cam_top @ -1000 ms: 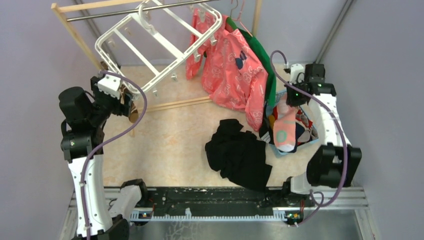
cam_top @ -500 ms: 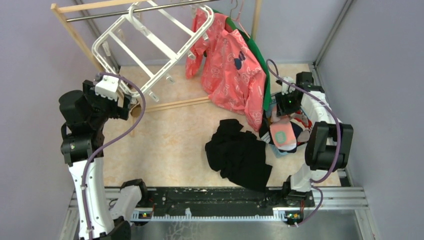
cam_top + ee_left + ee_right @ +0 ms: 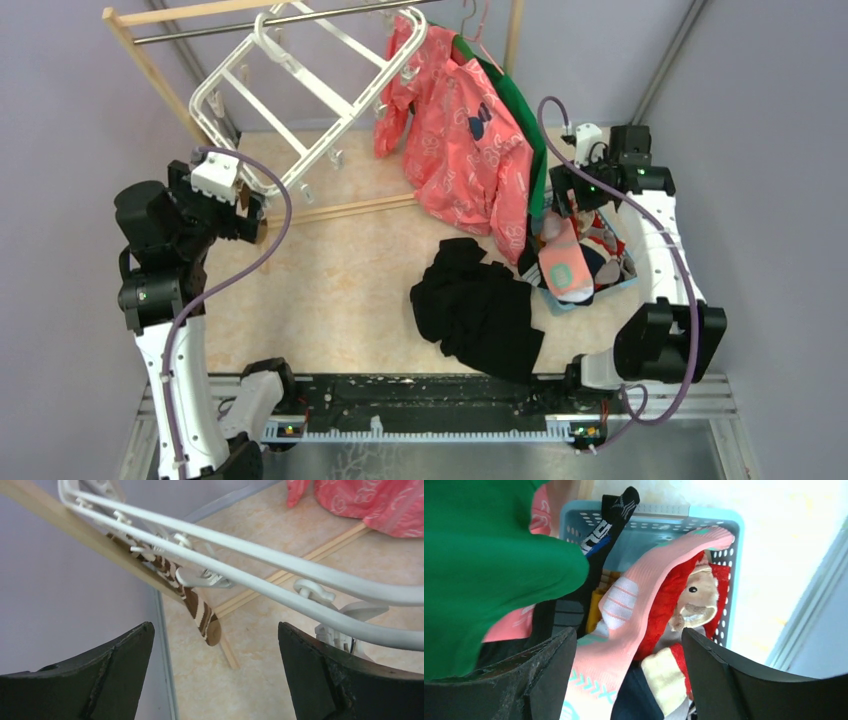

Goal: Remove the socks clipped to the hanger
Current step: Place the sock in the bin, then adjust the hanger on the clothesline.

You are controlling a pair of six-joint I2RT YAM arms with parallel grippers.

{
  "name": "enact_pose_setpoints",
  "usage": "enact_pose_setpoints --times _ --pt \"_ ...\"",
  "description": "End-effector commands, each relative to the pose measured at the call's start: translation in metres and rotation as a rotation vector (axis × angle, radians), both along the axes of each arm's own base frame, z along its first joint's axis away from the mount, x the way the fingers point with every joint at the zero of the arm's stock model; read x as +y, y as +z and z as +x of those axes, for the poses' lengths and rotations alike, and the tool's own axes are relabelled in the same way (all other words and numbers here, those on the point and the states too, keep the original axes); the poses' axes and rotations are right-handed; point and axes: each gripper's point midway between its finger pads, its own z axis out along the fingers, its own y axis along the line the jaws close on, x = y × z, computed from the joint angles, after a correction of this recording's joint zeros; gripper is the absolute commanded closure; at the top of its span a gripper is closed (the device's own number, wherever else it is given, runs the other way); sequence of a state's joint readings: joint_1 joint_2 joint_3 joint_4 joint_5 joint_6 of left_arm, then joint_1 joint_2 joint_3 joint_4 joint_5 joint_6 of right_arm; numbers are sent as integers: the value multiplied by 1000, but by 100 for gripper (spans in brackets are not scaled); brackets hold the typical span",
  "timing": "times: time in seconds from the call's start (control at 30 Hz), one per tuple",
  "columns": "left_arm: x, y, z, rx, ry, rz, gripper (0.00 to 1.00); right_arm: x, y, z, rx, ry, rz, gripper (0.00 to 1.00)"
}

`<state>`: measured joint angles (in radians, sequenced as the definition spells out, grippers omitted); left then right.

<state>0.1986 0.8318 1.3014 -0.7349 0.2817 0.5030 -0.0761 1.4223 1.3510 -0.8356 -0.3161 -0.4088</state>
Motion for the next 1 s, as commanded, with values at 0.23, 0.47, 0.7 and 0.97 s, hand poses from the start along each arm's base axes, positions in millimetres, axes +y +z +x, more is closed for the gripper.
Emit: enact_pose_setpoints --times 0.23,0.47,0.7,0.97 --pt "-96 2 -31 35 -549 -163 1 4 86 -19 -189 23 -40 18" --pt "-119 -3 -43 38 -720 -181 1 -2 123 -25 -253 0 -82 17" --pt "-124 -22 -54 74 -798 -128 1 0 161 -32 -344 -9 -120 17" --pt "-118 -8 -41 56 -731 -145 1 74 221 -42 -495 179 -39 17"
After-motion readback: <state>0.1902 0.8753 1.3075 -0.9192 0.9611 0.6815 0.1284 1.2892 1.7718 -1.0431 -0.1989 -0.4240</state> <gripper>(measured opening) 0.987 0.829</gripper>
